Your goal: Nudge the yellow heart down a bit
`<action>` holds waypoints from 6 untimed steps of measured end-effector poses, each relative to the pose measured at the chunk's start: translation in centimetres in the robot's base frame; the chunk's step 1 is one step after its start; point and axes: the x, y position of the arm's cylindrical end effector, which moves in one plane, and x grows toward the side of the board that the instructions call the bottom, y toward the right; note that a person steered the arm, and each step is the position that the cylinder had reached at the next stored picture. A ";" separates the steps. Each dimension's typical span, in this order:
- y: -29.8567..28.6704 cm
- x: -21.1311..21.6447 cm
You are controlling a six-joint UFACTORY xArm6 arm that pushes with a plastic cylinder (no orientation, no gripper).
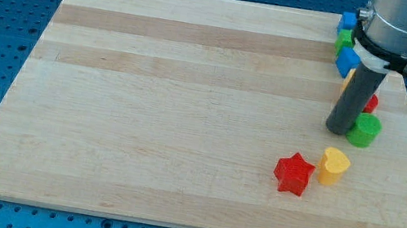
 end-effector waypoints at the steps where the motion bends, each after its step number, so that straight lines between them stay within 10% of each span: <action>1: -0.4 0.5; 6: 0.7 4.5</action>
